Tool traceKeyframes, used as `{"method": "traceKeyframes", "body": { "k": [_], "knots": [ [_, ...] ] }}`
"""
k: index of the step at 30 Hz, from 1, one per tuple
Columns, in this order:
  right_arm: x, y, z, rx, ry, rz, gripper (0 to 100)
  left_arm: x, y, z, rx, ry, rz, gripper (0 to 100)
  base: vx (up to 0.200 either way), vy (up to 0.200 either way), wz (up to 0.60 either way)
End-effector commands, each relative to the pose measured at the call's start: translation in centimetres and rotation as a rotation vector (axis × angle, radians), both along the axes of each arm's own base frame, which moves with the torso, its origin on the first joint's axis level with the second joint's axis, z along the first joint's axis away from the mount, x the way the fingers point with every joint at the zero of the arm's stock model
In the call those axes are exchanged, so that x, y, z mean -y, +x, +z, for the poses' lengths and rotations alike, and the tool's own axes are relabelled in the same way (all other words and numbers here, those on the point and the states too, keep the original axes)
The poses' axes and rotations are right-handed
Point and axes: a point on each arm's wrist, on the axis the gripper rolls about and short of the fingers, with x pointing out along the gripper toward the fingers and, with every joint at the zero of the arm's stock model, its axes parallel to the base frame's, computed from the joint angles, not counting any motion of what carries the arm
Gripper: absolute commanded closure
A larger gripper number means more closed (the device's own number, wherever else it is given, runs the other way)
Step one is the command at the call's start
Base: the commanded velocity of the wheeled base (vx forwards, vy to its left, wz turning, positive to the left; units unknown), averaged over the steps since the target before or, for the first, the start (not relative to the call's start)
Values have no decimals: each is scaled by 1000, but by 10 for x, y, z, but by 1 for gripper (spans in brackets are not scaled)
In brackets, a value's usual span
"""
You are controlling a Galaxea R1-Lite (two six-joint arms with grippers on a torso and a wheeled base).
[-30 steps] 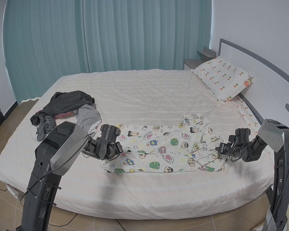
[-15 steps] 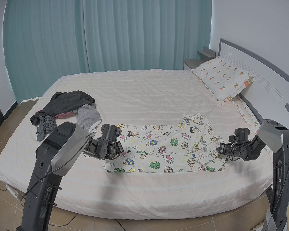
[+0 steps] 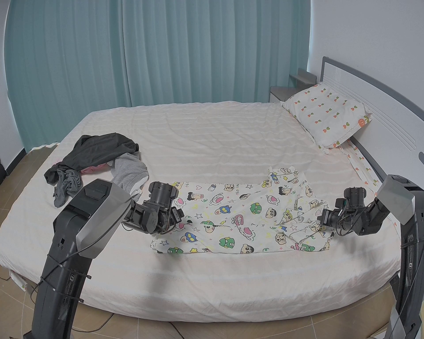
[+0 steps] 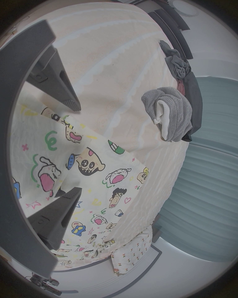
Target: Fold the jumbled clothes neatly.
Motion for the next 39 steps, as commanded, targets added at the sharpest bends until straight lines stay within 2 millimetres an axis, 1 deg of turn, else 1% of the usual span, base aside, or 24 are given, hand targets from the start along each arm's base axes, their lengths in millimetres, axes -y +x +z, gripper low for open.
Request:
{"method": "traceKeyframes", "body": {
  "k": [1, 7, 8, 10, 11, 13, 14, 15, 16, 17, 19, 20, 21, 23, 24, 25, 26, 27, 28, 29, 30, 33, 36, 39],
  "knots": [
    [2, 0, 4, 11, 0, -8, 0, -3, 0, 9, 15, -5, 9, 0, 0, 0, 0],
    [12, 0, 13, 31, 1, -34, 0, -9, 1, 26, 34, -32, 41, 0, 0, 0, 0],
    [16, 0, 17, 38, -3, -48, 0, -13, 1, 33, 34, -39, 49, 0, 0, 0, 0],
    [25, -2, 28, 57, -27, -114, 0, -24, 1, 52, 29, -77, 72, 0, 0, 0, 0],
    [25, -2, 28, 57, -27, -114, 0, -24, 1, 52, 29, -77, 72, 0, 0, 0, 0],
    [24, -15, 47, 58, 14, -151, 0, -37, -1, 71, 39, -164, 101, 0, 0, 0, 0],
    [22, -20, 55, 59, 33, -159, 0, -41, -5, 75, 29, -187, 107, 0, 0, 0, 0],
    [22, -20, 55, 59, 33, -159, 0, -41, -5, 75, 29, -187, 107, 0, 0, 0, 0],
    [8, -33, 73, 56, 105, -179, 0, -50, -20, 84, 4, -233, 89, 0, 0, 0, 0],
    [4, -35, 78, 57, 128, -183, 0, -52, -25, 88, -2, -249, 77, 0, 0, 0, 0],
    [-13, -45, 91, 47, 212, -206, 0, -59, -45, 98, -15, -303, 32, 0, 0, 0, 0],
    [-21, -50, 97, 37, 255, -215, 0, -63, -57, 102, -12, -329, 10, 0, 0, 0, 0],
    [-35, -59, 105, 22, 315, -222, 0, -68, -74, 106, 20, -364, -23, 0, 0, 0, 0],
    [-46, -66, 108, 4, 355, -229, 0, -71, -89, 108, 56, -383, -40, 0, 0, 0, 0],
    [-46, -66, 108, 4, 355, -229, 0, -71, -89, 108, 56, -383, -40, 0, 0, 0, 0],
    [-60, -73, 106, -30, 399, -257, 0, -73, -114, 109, 94, -392, -58, 0, 0, 0, 0],
    [-60, -73, 106, -30, 399, -257, 0, -73, -114, 109, 94, -392, -58, 0, 0, 0, 0],
    [-68, -76, 101, -54, 422, -291, 0, -76, -136, 108, 112, -398, -67, 0, 0, 0, 0],
    [-73, -77, 99, -64, 430, -317, 0, -77, -151, 109, 127, -404, -78, 0, 0, 0, 0],
    [-76, -78, 94, -79, 433, -334, 0, -78, -162, 107, 129, -409, -88, 0, 0, 0, 0],
    [-76, -78, 93, -81, 433, -335, 0, -78, -163, 107, 129, -409, -88, 0, 0, 0, 0],
    [-85, -87, 76, -144, 415, -338, 0, -84, -199, 103, 114, -482, -80, 0, 0, 0, 0],
    [-89, -91, 74, -149, 413, -331, 0, -85, -215, 95, 86, -549, -99, 0, 0, 0, 0],
    [-90, -91, 68, -151, 398, -349, 0, -86, -220, 88, 96, -593, -120, 0, 0, 0, 0]
  ]
}}
